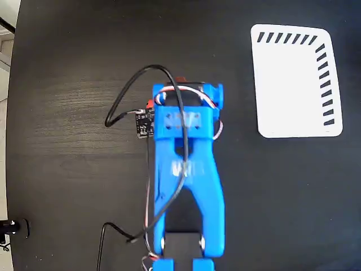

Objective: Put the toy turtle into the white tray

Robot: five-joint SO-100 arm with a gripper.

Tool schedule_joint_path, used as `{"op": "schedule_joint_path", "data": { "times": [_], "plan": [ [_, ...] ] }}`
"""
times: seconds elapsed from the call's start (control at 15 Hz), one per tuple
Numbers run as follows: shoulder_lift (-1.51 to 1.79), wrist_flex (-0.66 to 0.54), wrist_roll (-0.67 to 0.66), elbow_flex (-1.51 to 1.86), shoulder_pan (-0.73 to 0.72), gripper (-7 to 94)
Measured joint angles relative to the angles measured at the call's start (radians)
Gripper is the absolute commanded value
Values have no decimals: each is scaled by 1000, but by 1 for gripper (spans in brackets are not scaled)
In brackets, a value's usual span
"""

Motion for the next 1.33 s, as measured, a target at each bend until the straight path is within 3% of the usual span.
{"op": "schedule_joint_path", "data": {
  "times": [0.33,0.47,0.6,1.13,1.33],
  "plan": [
    [-66,5,0,-66,21,62],
    [-66,8,0,-66,29,37],
    [-75,0,0,-81,26,3],
    [-87,-11,28,-97,29,-1],
    [-74,87,35,-156,43,-1]
  ]
}}
